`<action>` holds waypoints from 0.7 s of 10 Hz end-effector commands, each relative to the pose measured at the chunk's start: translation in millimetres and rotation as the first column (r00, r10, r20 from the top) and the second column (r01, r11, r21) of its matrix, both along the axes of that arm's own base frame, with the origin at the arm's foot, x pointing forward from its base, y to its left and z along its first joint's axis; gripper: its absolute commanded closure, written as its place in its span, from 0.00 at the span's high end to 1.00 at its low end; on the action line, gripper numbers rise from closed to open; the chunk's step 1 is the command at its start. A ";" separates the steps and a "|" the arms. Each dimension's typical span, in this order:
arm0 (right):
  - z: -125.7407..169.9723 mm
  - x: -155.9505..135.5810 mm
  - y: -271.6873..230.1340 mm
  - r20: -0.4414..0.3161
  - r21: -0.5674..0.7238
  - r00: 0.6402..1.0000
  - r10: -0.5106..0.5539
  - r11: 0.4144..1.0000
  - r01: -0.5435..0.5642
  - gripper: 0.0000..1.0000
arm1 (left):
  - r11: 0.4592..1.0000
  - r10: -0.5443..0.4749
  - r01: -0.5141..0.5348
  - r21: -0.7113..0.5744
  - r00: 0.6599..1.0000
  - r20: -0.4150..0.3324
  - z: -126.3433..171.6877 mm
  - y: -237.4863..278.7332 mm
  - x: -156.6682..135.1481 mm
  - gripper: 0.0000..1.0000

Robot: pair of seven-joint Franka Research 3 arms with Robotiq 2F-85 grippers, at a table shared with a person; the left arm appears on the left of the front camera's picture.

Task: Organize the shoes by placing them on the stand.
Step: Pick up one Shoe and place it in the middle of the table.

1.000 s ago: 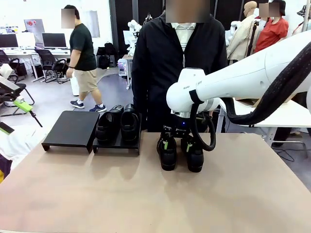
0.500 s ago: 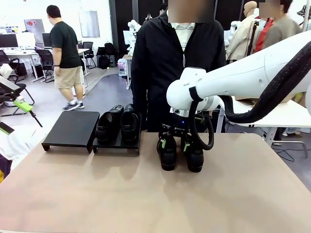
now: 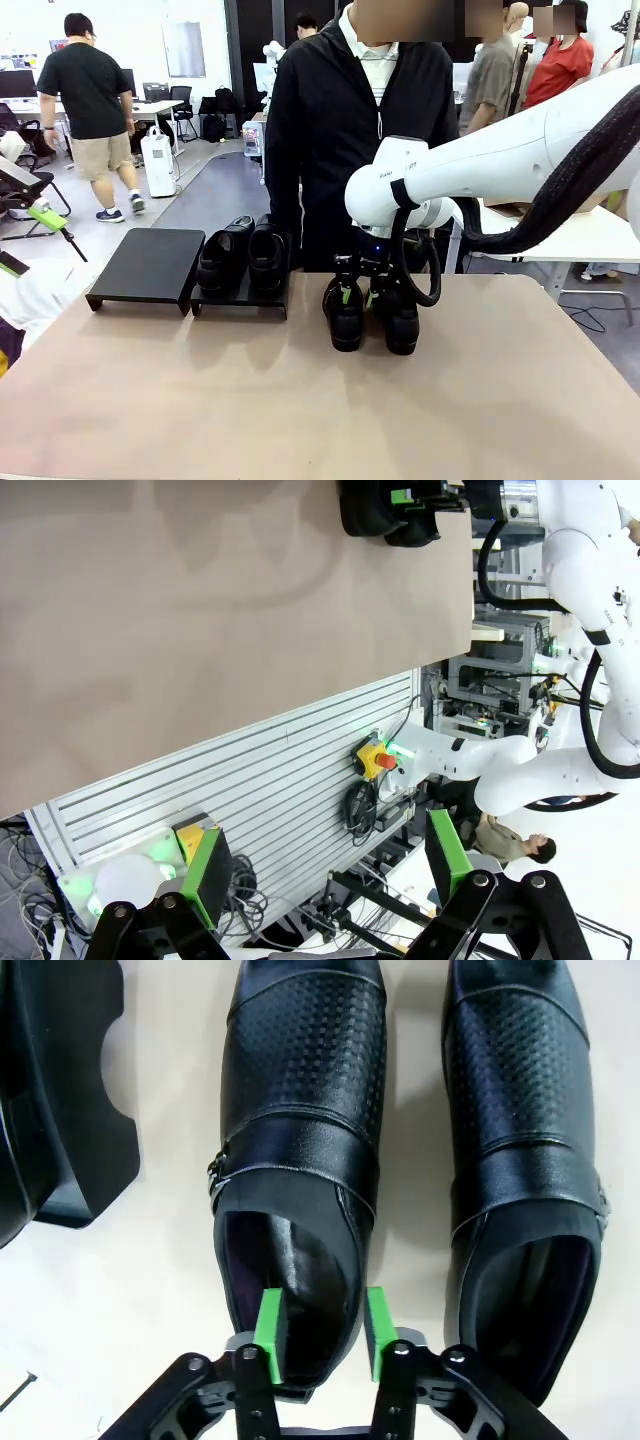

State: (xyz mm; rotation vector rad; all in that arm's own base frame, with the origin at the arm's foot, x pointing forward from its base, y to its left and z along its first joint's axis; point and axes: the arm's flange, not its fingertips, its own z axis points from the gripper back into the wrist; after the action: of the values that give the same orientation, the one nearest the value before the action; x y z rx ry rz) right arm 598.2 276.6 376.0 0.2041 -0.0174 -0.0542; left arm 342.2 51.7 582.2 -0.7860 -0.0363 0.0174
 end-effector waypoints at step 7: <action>-21.5 -2.7 -3.5 -0.056 -0.016 0.998 -0.006 1.000 0.005 0.00 | 1.000 -0.001 0.001 0.001 1.000 -0.009 1.6 1.8 -2.0 1.00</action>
State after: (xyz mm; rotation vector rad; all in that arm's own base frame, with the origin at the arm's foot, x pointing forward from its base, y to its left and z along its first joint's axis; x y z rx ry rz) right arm 600.6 270.6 361.4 0.1905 0.0099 -0.0664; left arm 342.2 51.7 582.2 -0.7860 -0.0362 0.0174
